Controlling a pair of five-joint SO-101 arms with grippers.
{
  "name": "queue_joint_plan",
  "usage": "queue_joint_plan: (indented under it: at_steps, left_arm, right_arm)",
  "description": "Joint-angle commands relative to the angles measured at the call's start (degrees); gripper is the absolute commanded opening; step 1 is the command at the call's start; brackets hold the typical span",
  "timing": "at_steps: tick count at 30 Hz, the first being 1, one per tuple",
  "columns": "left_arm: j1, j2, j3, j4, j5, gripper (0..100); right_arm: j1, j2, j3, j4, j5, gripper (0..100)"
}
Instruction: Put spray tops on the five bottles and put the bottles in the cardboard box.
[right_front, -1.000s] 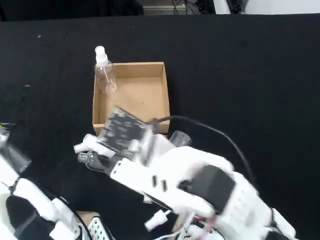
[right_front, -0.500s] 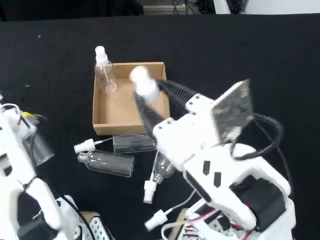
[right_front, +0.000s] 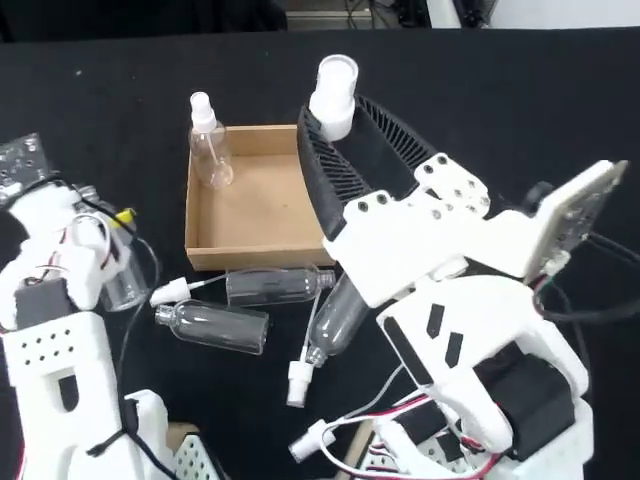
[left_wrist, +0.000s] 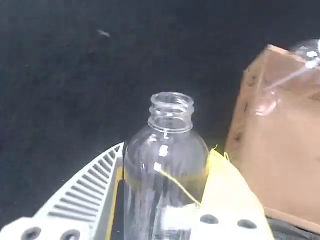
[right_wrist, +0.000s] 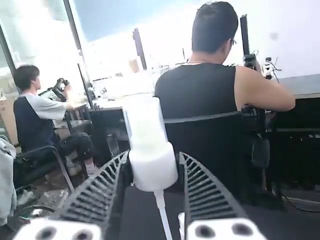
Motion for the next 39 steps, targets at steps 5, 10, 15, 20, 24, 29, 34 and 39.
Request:
queue_joint_plan:
  at_steps: [5,10,15,20,24,29,34,39]
  left_arm:
    - [2.15,-1.85,-1.19,-1.05,0.18,3]
    - [3.74,-1.85,-1.54,-1.49,0.26,3]
    - [9.71,-1.93,-2.33,-1.49,0.18,3]
    - [12.0,-5.63,-3.12,-1.32,0.53,3]
    - [14.99,-11.69,-0.48,-1.49,0.53,3]
    - [16.92,-21.45,9.89,-9.23,0.53,3]
    - [17.1,-33.76,21.41,-18.81,0.53,3]
    - [17.19,-46.77,27.82,-19.6,0.53,3]
  right_arm:
    - [2.37,-1.01,-2.77,-1.93,-1.14,6.4]
    - [9.58,-1.01,-2.95,-3.43,-1.14,6.4]
    - [13.63,-0.84,-2.51,-9.85,-1.23,6.4]
    - [13.8,-0.92,-2.07,-10.46,-1.23,6.4]
    - [13.63,-0.84,-1.01,-10.99,-1.23,6.4]
    - [13.63,-0.92,-1.1,-10.99,-1.23,6.4]
    - [13.54,-0.75,-1.01,-10.9,-1.23,6.4]
    - [13.54,-0.57,-0.57,-10.9,-1.32,6.4]
